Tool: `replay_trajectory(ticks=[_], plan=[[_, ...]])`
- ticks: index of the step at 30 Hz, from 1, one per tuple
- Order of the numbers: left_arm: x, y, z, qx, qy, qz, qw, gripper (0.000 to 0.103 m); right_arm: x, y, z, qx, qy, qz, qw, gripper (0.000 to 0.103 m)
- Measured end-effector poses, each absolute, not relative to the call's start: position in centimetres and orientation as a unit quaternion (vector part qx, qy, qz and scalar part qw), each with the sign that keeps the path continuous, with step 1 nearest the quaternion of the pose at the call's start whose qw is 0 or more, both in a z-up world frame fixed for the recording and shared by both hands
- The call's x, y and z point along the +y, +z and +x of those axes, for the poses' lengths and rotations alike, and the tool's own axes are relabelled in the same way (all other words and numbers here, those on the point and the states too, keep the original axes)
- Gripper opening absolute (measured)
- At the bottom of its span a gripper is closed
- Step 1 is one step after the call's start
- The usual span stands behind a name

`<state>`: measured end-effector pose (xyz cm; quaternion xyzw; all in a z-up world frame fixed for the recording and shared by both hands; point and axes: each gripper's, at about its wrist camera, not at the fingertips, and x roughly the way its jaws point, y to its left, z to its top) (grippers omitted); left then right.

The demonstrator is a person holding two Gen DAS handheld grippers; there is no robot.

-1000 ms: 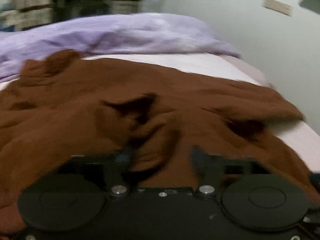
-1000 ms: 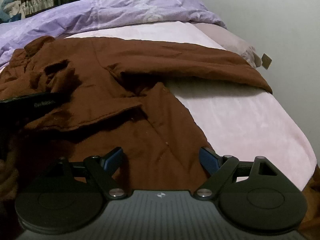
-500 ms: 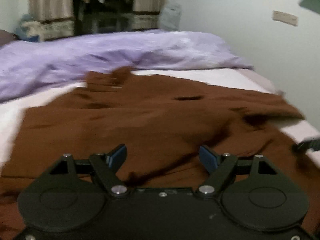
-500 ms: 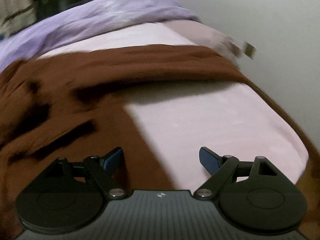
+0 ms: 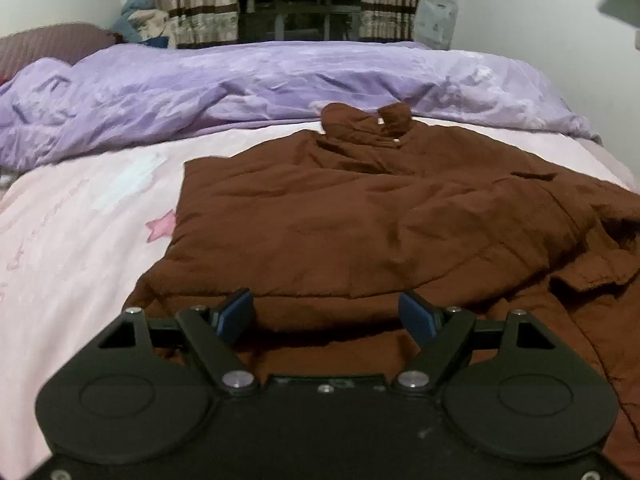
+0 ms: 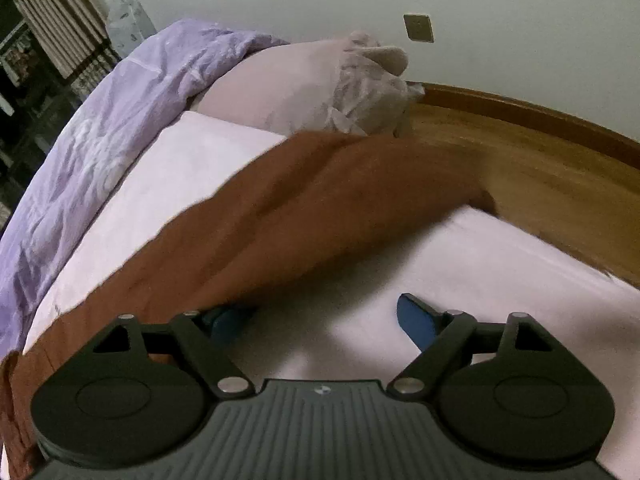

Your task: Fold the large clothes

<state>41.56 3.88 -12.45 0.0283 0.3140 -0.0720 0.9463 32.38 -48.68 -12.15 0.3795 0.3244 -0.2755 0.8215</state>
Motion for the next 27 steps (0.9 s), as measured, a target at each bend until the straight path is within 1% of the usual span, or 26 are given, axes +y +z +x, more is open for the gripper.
replay_trajectory(ticks=[2,5,7,10,11,12,13,16,18,20,24,25,27], plan=[[3.4,-12.2,41.6,0.31,-0.075,0.041,0.947,0.081,-48.6,-12.1,33.3,0.326,-0.27,0.384,0.82,0.087],[3.5,-12.2,41.8,0.307,-0.076,0.044,0.948,0.081,-48.6,-11.7,32.4,0.332,-0.257,0.406,0.812,0.074],[3.9,-12.1,41.9,0.307,-0.074,0.036,0.948,0.081,-48.2,-11.5,29.9,0.324,-0.259,0.436,0.799,0.074],[4.5,-12.2,42.2,0.309,-0.074,0.022,0.948,0.081,-48.2,-11.1,27.0,0.292,-0.271,0.45,0.799,0.079],[4.5,-12.2,42.3,0.31,-0.074,0.021,0.947,0.081,-48.5,-10.9,26.5,0.277,-0.279,0.453,0.8,0.082],[4.5,-12.3,42.5,0.312,-0.073,0.021,0.947,0.081,-49.0,-11.0,26.5,0.269,-0.283,0.457,0.799,0.087],[4.4,-12.3,42.5,0.314,-0.072,0.021,0.947,0.081,-49.6,-11.1,27.0,0.268,-0.282,0.462,0.797,0.089],[4.1,-12.2,42.4,0.313,-0.074,0.024,0.946,0.081,-51.0,-12.3,29.6,0.278,-0.268,0.493,0.78,0.088],[4.0,-12.1,42.1,0.312,-0.076,0.029,0.947,0.081,-51.2,-13.0,31.2,0.281,-0.255,0.507,0.774,0.078],[4.1,-11.9,41.7,0.308,-0.076,0.034,0.948,0.081,-50.7,-12.7,31.1,0.28,-0.255,0.519,0.766,0.075],[4.8,-11.8,41.4,0.304,-0.067,0.034,0.95,0.081,-48.3,-10.4,27.5,0.245,-0.287,0.496,0.782,0.077],[5.0,-11.8,41.5,0.306,-0.065,0.03,0.949,0.081,-48.0,-10.0,26.6,0.232,-0.29,0.493,0.787,0.079],[5.2,-11.8,41.7,0.31,-0.063,0.024,0.948,0.081,-47.7,-9.2,25.3,0.208,-0.281,0.501,0.792,0.086]])
